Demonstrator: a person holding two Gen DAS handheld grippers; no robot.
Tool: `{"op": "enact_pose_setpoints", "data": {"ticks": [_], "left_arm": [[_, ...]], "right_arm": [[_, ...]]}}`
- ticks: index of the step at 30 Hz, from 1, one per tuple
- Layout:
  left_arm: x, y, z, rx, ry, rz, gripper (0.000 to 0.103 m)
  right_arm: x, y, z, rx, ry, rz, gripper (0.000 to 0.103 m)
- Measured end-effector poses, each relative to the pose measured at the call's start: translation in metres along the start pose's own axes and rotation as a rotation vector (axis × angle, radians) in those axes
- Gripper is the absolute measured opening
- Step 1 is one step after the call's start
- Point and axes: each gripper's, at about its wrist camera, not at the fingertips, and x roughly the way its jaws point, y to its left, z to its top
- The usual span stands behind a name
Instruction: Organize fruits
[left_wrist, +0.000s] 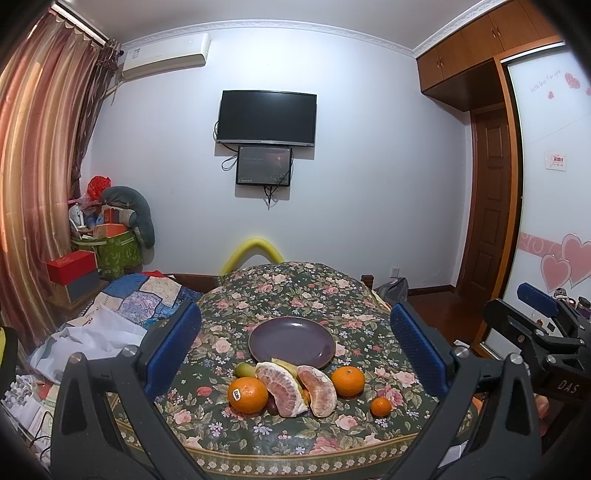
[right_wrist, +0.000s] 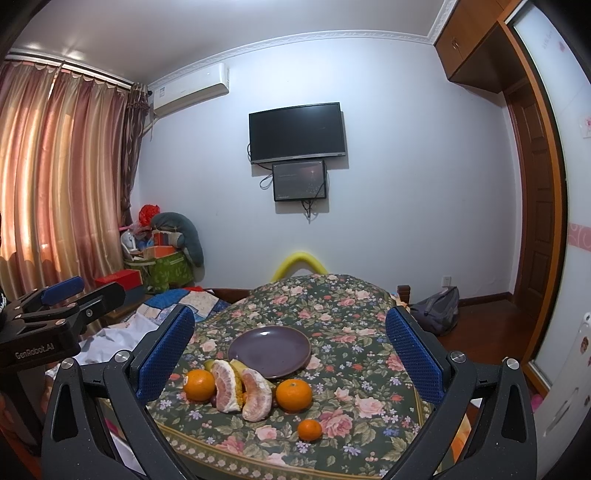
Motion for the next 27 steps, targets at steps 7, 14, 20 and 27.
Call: {"op": "enact_pose_setpoints", "data": {"ticks": [7, 14, 20, 27], "left_arm": [[-0.0016, 0.0016, 0.0029, -0.002, -0.007, 0.003, 0.103], [-0.0023, 0.0022, 0.0035, -0.001, -0.010, 0.004, 0.103], [-0.0026, 0.0012, 0.0025, 0.001, -0.016, 0.006, 0.103], [-0.0027, 0.0009, 0.0014, 0.002, -0.017, 0.008, 0.103]], "right_arm": [[0.0010, 0.0017, -0.0003, -0.001, -0.004, 0.003, 0.103], [-0.0004, 0.0014, 0.0006, -0.002, -0.005, 0.001, 0.103], [-0.0020, 0.0018, 0.0015, -0.001, -0.008, 0.003, 0.103], [-0.0031, 0.0024, 0.0025, -0.001, -0.009, 0.007, 0.103]]}}
